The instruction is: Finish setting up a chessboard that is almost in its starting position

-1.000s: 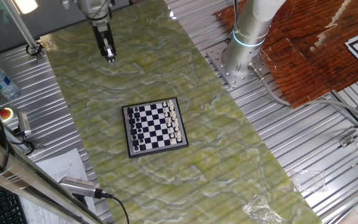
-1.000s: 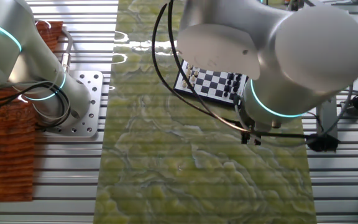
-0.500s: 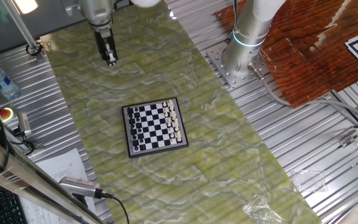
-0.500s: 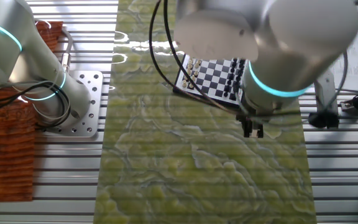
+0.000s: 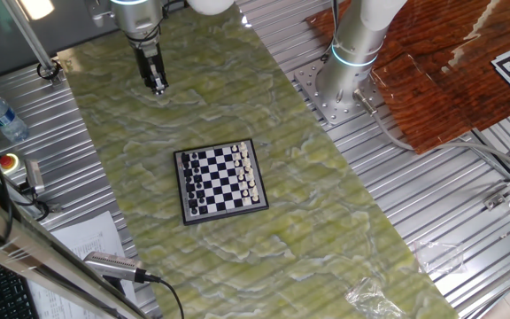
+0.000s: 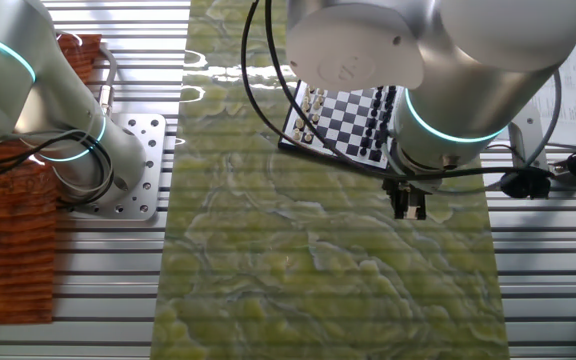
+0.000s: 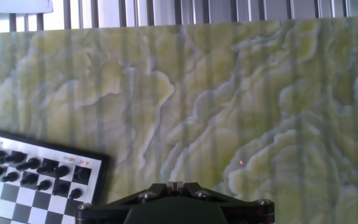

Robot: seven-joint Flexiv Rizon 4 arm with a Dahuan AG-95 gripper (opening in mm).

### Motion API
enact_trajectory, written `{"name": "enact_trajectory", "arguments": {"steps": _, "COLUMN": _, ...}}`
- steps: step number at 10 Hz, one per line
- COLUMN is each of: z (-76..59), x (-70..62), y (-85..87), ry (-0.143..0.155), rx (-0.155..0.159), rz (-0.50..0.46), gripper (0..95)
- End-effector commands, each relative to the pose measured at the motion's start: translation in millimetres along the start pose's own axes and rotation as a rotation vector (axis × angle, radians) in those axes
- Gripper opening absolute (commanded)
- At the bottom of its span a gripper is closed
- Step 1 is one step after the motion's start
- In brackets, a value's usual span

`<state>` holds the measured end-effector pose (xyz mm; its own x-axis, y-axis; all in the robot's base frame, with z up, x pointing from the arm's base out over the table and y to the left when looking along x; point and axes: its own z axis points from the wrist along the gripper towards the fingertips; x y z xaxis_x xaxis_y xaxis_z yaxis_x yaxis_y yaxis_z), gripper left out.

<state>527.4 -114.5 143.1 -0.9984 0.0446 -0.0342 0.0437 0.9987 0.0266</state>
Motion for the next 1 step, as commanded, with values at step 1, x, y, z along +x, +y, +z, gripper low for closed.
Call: {"name": "enact_trajectory", "arguments": {"steps": 1, "z": 0.5, "x": -0.5, "y": -0.1, "ry": 0.003, "rx": 0.005, "rz": 0.000, "gripper": 0.0}}
